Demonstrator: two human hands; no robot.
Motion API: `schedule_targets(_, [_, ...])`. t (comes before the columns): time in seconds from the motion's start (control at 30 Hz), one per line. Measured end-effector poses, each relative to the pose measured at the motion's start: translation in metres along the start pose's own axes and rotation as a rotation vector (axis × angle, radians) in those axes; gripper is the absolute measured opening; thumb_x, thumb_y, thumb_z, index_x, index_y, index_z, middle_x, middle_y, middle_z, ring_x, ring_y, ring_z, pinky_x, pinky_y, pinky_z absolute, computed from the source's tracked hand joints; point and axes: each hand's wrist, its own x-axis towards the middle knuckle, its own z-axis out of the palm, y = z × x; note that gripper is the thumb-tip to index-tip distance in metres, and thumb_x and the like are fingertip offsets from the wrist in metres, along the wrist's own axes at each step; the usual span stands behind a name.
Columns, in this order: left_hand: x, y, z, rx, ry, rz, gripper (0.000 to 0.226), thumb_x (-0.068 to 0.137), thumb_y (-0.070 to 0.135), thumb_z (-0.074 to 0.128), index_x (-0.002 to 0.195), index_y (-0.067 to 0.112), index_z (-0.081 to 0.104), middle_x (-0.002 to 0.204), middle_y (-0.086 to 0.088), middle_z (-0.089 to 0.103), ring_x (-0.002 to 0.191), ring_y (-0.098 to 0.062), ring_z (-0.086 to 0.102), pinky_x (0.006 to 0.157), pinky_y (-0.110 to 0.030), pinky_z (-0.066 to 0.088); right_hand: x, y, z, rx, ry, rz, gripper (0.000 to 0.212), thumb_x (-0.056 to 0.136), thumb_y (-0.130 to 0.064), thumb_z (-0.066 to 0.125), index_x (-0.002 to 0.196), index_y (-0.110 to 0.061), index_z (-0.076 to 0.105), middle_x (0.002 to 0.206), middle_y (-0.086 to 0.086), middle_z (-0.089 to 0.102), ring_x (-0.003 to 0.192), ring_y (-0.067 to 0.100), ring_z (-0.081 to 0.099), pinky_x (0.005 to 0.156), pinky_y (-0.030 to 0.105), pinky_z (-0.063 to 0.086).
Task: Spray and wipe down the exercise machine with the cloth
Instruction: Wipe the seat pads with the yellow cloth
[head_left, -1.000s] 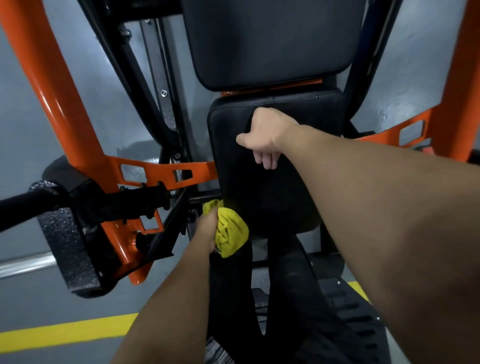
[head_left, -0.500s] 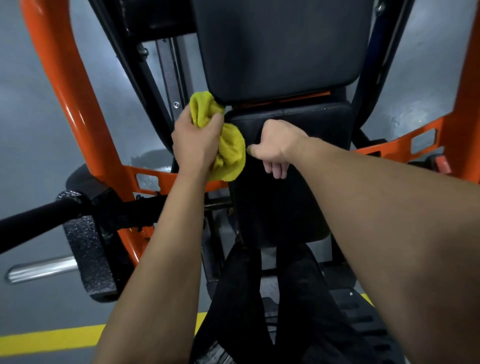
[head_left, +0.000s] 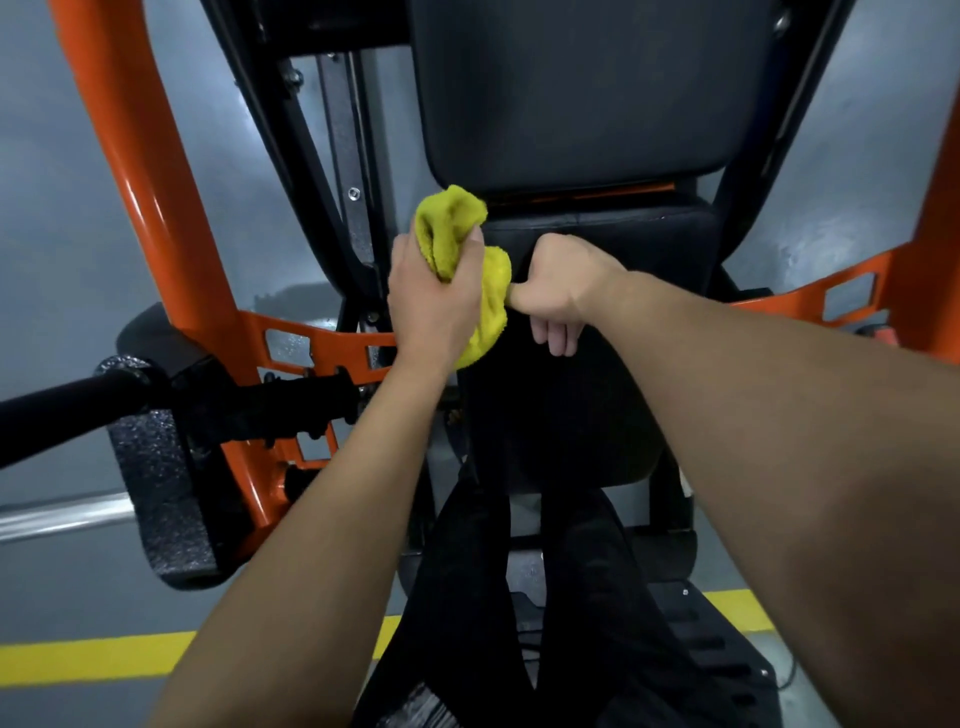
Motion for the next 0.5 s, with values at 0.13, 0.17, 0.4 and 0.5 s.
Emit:
schedule_targets(0.13, [0.026, -0.017, -0.017, -0.470, -0.040, -0.270, 0.010, 0.096, 0.017, 0.066, 0.086, 0.018, 0.069, 0.074, 0.005, 0.068, 0.071, -0.012, 0.066, 0.069, -0.031, 0.056, 0.002, 0.002, 0.000, -0.002, -0.002, 0.010, 0.048, 0.092, -0.031, 0.048, 0.069, 0.003, 0.073, 0.059, 0.017, 0.070, 0.054, 0.030, 0.073, 0.076, 0.041, 0.064])
schedule_targets(0.17, [0.033, -0.022, -0.018, -0.500, -0.061, -0.378, 0.013, 0.096, 0.015, 0.065, 0.084, 0.017, 0.068, 0.071, 0.002, 0.065, 0.067, -0.013, 0.064, 0.066, -0.031, 0.055, 0.002, 0.002, 0.001, -0.006, -0.001, 0.012, 0.048, 0.092, -0.031, 0.048, 0.069, 0.003, 0.073, 0.059, 0.017, 0.071, 0.054, 0.030, 0.073, 0.076, 0.041, 0.064])
schedule_targets(0.4, [-0.019, -0.108, -0.006, -0.397, -0.068, -0.773, 0.021, 0.102, 0.029, 0.062, 0.099, 0.010, 0.070, 0.089, -0.008, 0.074, 0.081, -0.024, 0.071, 0.071, -0.033, 0.058, -0.005, 0.000, -0.001, -0.001, 0.010, 0.011, 0.048, 0.091, -0.032, 0.047, 0.068, 0.001, 0.074, 0.058, 0.015, 0.071, 0.054, 0.028, 0.073, 0.077, 0.040, 0.064])
schedule_targets(0.5, [-0.077, -0.158, 0.005, -0.358, -0.016, -0.946, 0.026, 0.100, 0.030, 0.063, 0.105, 0.006, 0.071, 0.101, -0.016, 0.074, 0.085, -0.029, 0.072, 0.079, -0.039, 0.059, -0.005, 0.001, -0.001, -0.010, 0.049, -0.004, 0.047, 0.090, -0.033, 0.047, 0.065, -0.002, 0.074, 0.056, 0.012, 0.070, 0.052, 0.025, 0.072, 0.075, 0.039, 0.064])
